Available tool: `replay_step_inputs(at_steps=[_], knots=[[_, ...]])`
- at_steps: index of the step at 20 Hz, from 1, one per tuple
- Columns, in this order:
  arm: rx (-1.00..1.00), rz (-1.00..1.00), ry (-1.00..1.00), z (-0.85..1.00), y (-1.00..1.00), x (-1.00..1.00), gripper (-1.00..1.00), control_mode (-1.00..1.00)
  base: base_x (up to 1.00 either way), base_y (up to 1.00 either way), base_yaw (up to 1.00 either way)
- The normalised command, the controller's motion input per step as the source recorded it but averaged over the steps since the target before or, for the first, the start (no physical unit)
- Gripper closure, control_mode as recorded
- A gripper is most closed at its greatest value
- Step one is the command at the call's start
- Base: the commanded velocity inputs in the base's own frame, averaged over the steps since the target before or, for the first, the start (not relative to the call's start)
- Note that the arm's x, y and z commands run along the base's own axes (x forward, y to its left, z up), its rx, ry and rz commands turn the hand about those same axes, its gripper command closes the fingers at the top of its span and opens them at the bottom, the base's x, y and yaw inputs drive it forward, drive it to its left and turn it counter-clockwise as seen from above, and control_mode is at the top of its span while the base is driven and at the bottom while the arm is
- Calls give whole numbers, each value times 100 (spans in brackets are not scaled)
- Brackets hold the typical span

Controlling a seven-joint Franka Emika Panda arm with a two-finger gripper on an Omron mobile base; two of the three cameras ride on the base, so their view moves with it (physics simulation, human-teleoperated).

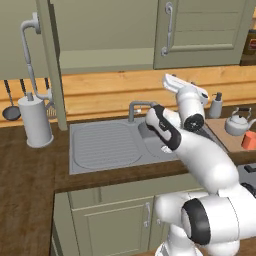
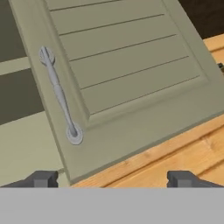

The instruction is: Pick the kettle from the counter and place it on the tray. Then pick the mug from the cabinet and place it on the tray. Then close the cabinet doors.

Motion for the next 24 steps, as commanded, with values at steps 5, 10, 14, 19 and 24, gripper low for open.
replay_step_inputs(at_steps=[5, 10, 14, 19, 24], knots=[[0, 0, 26, 63, 23, -66, -100, -100, 0, 0, 0], [0, -4, 38, 66, 34, -58, -100, -100, 0, 0, 0], [0, -4, 39, 52, 33, -65, -100, -100, 0, 0, 0], [-2, -2, 27, 7, 38, -79, -100, -100, 0, 0, 0], [-10, 0, 2, -47, 25, -86, -100, -100, 0, 0, 0]])
